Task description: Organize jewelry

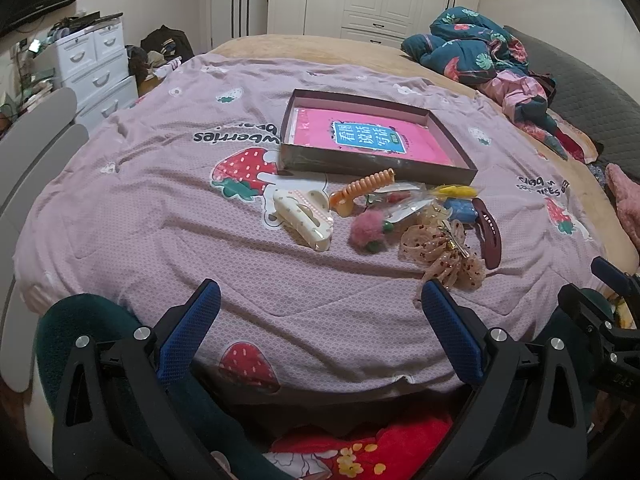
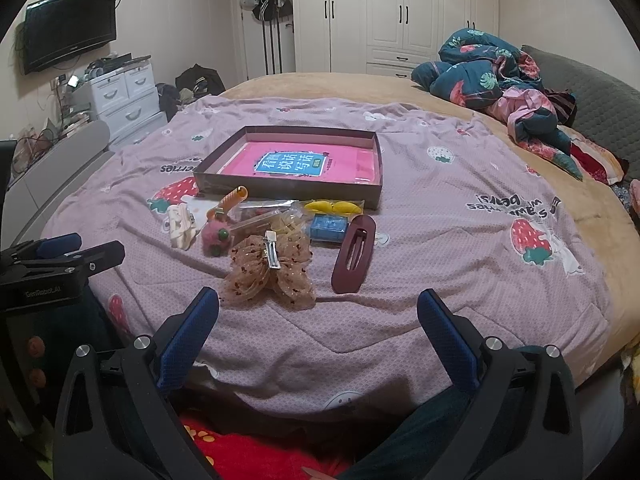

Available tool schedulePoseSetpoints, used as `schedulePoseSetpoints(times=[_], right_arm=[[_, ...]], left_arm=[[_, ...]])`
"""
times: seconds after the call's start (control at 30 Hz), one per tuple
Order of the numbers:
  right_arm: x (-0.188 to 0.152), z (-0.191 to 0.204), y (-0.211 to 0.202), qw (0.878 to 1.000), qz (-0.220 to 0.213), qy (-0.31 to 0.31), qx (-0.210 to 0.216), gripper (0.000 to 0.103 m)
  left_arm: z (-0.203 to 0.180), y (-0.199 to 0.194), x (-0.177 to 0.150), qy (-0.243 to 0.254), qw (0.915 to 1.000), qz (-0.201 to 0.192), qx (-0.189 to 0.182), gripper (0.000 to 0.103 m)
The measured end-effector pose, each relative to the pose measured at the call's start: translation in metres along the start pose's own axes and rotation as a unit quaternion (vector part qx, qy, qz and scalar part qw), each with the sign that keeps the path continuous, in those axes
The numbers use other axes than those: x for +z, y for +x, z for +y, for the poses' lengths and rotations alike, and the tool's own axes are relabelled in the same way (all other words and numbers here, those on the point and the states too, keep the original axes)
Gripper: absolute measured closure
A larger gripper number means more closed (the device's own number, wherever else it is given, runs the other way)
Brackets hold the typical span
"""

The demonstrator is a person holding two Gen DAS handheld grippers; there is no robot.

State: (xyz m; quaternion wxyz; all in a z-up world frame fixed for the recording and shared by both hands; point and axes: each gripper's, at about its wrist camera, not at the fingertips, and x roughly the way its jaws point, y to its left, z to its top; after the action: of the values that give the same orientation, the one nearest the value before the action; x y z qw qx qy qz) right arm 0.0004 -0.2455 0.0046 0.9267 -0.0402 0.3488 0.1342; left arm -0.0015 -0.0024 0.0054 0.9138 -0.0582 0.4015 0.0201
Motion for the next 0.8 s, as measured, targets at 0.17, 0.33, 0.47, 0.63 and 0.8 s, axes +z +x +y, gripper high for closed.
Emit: schedulePoseSetpoints(times=[0.17, 0.33, 0.47, 0.63, 0.8], right_arm=[[-0.0008, -0.0008, -0.0014, 1.0, -0.002, 0.0, 0.003, 0.004], [-0.0006, -0.0003, -0.0018, 1.0, -0.002, -0.001, 0.004, 0.004], [-0.0005, 0.0, -0.0027, 1.0, -0.005, -0.002, 0.006, 0.004], [0.0004, 0.004, -0.0064, 1.0, -0.006, -0.002, 0.006, 0.004], [0.0005, 0.0028, -0.0058, 1.0, -0.006, -0.002, 0.007, 0.004]], left_arm=[[-0.0003, -0.0001, -0.0001, 0.001, 1.0, -0.001, 0.0, 0.009], [0.0, 0.0004, 0.0, 0.001, 1.0, 0.0, 0.0, 0.009], [0.0011, 0.0013, 0.0, 0.001, 1.0, 0.0, 0.0, 0.009], [0.0008, 0.0011, 0.0, 0.002, 1.0, 0.0, 0.0, 0.009], [0.0023, 0.002, 0.0004, 0.001, 1.0, 0.001, -0.001, 0.009]])
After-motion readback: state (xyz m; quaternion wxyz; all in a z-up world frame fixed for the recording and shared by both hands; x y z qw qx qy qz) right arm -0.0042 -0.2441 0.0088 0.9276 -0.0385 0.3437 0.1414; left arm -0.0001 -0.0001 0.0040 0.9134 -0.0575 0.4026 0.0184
